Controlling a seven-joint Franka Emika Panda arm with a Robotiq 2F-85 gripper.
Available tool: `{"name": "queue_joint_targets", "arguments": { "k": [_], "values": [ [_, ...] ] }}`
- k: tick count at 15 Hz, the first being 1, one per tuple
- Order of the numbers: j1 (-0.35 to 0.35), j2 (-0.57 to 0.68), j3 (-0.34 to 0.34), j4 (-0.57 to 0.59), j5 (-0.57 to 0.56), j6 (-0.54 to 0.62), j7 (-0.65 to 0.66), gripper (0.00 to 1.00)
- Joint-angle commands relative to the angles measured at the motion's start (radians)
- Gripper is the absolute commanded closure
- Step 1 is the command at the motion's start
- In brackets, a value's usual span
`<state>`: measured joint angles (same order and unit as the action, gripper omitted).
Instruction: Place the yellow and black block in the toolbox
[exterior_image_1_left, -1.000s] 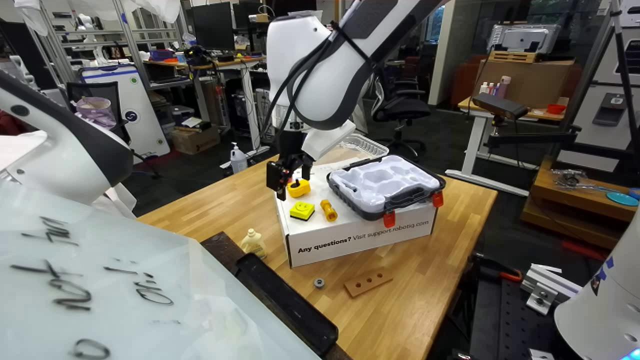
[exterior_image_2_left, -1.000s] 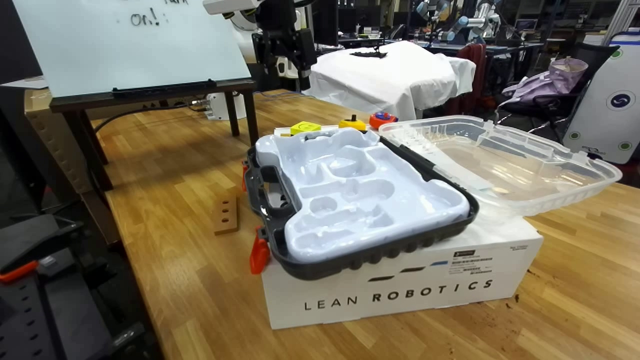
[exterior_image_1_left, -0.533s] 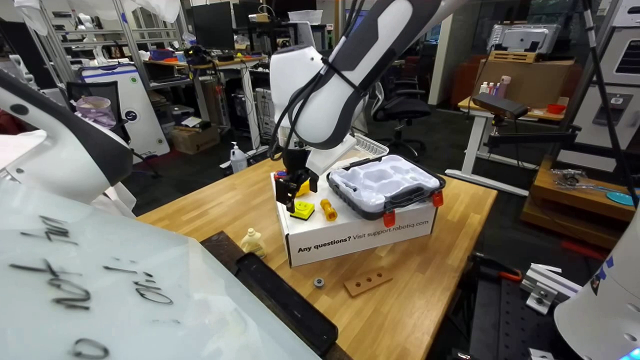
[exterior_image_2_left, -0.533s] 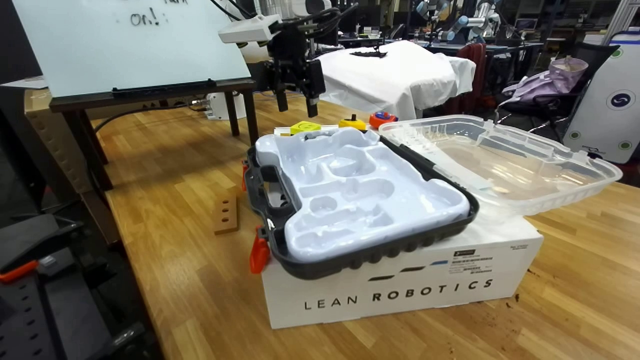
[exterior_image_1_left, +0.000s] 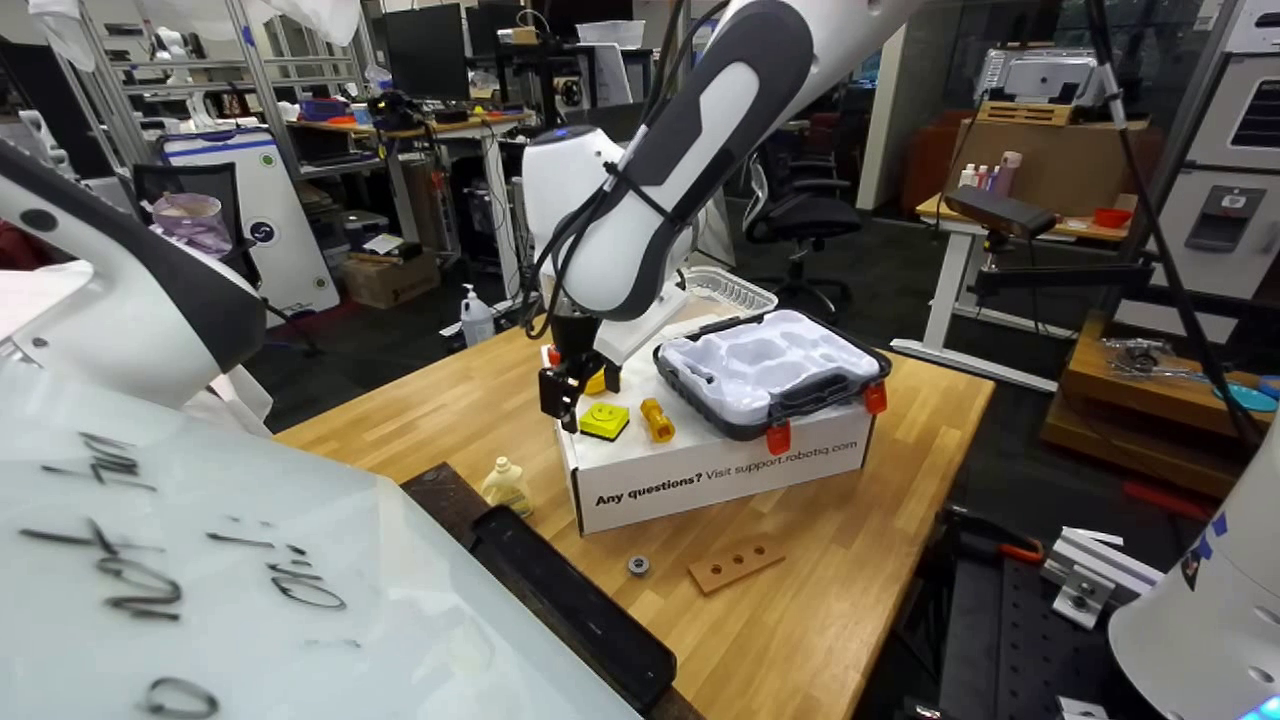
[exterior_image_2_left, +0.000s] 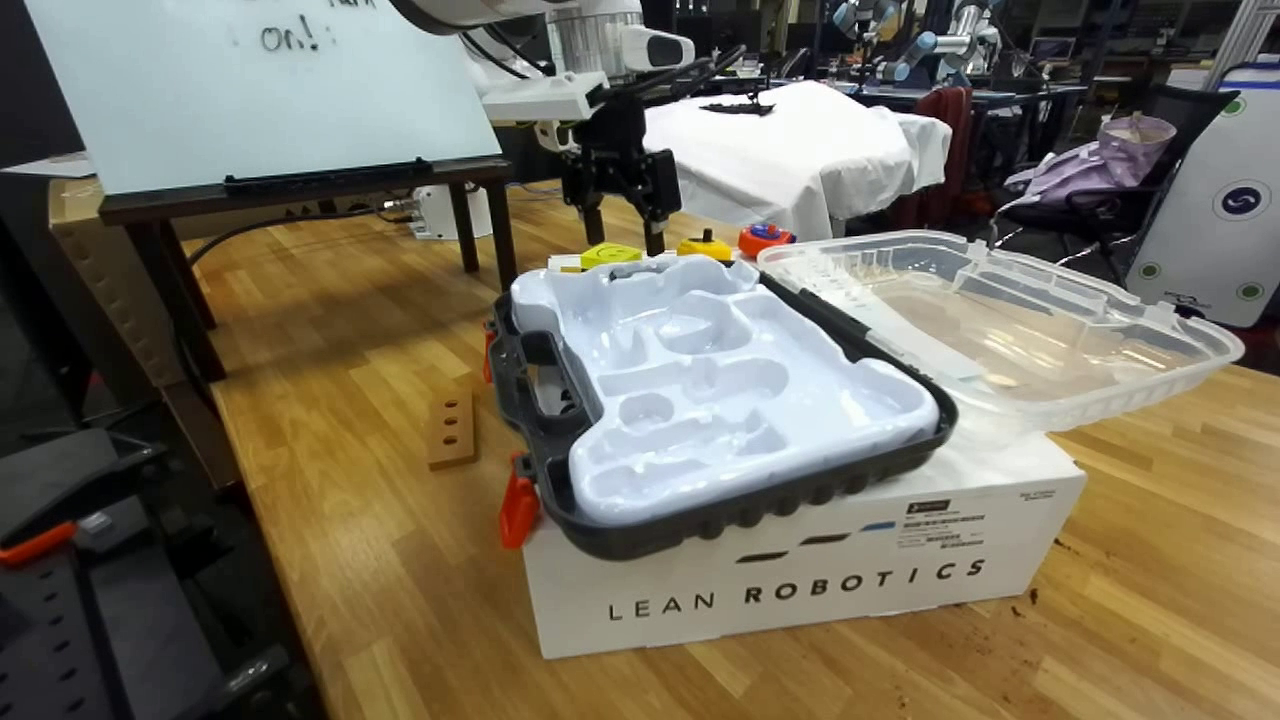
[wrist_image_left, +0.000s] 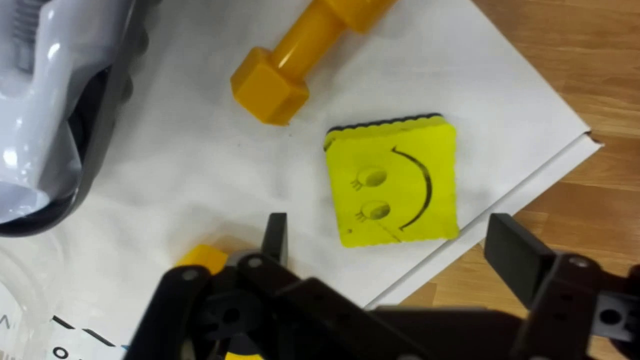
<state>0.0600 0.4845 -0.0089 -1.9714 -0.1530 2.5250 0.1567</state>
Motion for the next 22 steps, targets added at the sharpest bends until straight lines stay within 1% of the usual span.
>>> {"name": "queue_joint_targets", "arguments": {
  "k": [1, 8, 22],
  "values": [
    [0.01, 0.026, -0.005, 0.037, 0.009, -0.017, -0.027, 0.0],
    [0.012, 0.017, 0.005, 0.034, 0.022, -0.014, -0.036, 0.0],
    [-0.015, -0.027, 0.019, -0.033, 0.088, 0.002, -0.104, 0.0]
  ]
}}
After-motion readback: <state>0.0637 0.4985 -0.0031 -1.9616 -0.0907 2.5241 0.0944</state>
